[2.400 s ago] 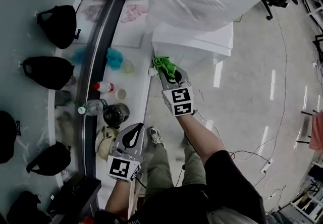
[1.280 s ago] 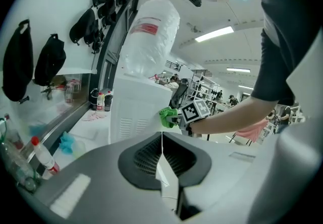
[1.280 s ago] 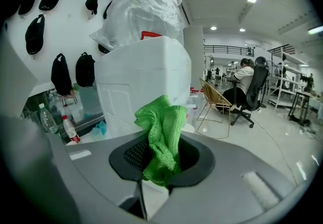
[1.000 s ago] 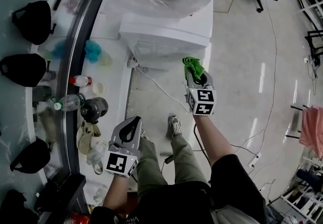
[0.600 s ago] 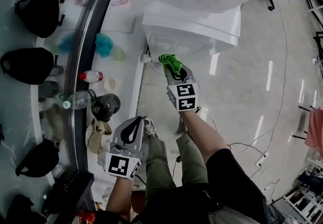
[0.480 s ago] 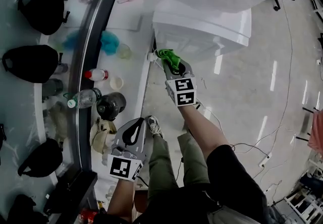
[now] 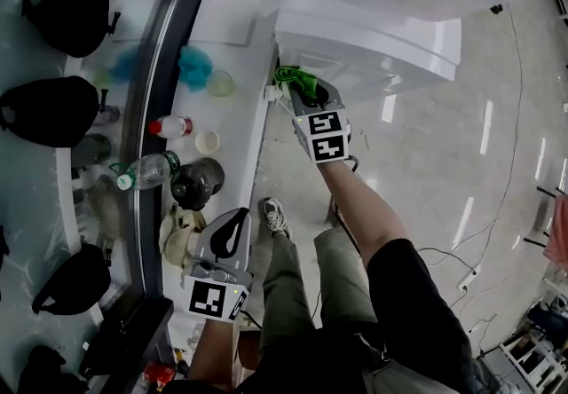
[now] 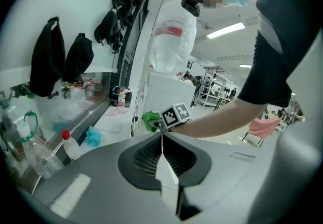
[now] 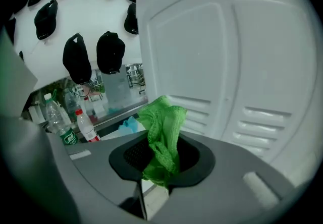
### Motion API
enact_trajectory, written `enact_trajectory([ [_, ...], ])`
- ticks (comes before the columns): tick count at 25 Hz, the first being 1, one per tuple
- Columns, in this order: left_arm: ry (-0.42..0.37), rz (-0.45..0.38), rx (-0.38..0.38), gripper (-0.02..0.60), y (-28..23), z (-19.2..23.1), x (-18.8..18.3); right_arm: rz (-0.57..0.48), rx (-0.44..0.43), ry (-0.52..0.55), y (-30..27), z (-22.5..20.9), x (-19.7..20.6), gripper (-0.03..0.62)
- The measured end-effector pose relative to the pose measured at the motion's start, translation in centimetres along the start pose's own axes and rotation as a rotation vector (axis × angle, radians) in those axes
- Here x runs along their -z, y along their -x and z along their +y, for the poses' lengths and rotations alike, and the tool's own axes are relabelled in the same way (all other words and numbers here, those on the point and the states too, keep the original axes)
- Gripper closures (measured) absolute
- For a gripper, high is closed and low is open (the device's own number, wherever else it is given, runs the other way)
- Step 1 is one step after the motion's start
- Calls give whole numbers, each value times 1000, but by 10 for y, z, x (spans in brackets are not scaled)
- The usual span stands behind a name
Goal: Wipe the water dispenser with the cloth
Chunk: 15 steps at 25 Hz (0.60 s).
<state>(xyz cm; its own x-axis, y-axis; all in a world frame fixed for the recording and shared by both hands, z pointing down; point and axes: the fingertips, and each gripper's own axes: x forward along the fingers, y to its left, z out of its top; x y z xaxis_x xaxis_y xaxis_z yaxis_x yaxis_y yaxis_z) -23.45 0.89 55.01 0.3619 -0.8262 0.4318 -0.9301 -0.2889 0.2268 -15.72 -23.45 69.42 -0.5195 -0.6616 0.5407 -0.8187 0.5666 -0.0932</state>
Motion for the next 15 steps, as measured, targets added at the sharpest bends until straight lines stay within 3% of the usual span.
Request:
enact_trajectory([
  [15, 19, -37, 67, 578, -57, -87, -10, 48, 129, -32, 110, -148, 49, 502],
])
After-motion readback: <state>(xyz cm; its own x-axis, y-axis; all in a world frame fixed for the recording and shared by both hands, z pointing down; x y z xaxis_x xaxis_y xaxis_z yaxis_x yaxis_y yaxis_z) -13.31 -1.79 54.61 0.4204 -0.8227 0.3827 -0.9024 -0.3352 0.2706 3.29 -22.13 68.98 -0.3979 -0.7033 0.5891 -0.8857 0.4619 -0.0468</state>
